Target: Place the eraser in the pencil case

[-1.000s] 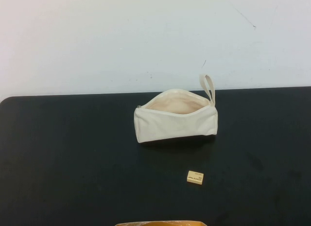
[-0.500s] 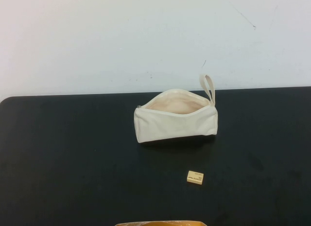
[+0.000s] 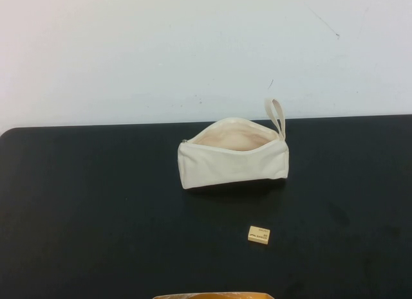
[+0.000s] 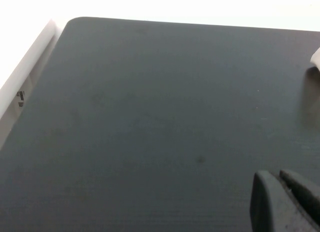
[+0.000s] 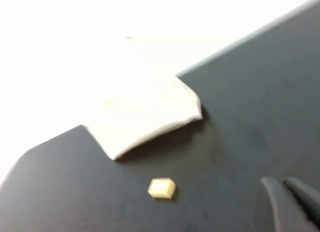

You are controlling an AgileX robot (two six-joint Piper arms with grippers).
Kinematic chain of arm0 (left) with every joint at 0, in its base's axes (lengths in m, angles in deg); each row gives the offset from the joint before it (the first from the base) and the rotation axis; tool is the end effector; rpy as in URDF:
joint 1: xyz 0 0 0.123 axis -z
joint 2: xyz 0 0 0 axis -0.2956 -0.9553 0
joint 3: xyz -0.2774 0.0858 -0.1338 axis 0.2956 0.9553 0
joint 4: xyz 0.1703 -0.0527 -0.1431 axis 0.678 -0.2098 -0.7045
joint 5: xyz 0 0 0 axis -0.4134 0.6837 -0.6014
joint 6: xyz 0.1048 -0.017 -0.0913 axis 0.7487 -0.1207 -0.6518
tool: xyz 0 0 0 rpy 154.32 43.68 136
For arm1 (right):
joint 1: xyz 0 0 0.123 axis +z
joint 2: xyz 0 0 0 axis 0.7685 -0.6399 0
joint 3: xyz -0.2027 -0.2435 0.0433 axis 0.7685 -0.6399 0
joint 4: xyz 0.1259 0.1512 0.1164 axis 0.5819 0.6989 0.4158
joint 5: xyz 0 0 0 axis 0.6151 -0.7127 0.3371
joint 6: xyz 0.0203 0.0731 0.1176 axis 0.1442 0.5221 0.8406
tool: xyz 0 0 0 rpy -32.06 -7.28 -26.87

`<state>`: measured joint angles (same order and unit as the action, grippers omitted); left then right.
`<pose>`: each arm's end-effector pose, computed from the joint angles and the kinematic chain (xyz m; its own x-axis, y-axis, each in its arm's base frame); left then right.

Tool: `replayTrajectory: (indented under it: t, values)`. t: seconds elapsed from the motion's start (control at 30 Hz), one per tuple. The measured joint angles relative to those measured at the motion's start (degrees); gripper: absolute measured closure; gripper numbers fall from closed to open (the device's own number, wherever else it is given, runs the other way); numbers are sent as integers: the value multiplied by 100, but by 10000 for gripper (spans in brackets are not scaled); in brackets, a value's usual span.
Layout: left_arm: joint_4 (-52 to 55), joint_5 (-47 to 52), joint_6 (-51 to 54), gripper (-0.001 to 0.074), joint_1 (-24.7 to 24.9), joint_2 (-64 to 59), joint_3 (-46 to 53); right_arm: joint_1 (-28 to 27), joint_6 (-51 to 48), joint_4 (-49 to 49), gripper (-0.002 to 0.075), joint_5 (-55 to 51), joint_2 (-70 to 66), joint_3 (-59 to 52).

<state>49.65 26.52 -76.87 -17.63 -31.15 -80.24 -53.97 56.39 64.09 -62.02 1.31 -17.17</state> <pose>0.0424 -0.0064 0.1638 -0.2590 -0.1378 -0.9560 0.0032 0.9896 -0.1435 0.0378 0.0374 0.1931 -0.2644 0.5108 -0.8181 -0.0941 0.8305 0.5490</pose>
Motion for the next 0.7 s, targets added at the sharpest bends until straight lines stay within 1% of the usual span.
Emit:
replayTrajectory:
  t: [0.13, 0.3, 0.4, 0.53, 0.6, 0.7]
  values:
    - [0, 0, 0, 737, 0, 0, 0, 0, -843, -185, 727, -456, -228, 920]
    - [0, 0, 0, 737, 0, 0, 0, 0, -1567, -1297, 727, -1716, -1503, 2353]
    - [0, 0, 0, 737, 0, 0, 0, 0, -2029, -1719, 727, -2571, -2470, 3170]
    - [0, 0, 0, 737, 0, 0, 0, 0, -2620, -1925, 727, -3414, -3814, 4013]
    - [0, 0, 0, 737, 0, 0, 0, 0, -3232, -1891, 727, -3899, -4733, 4667]
    - [0, 0, 0, 737, 0, 0, 0, 70, -3649, -1767, 727, -4274, -5583, 5358]
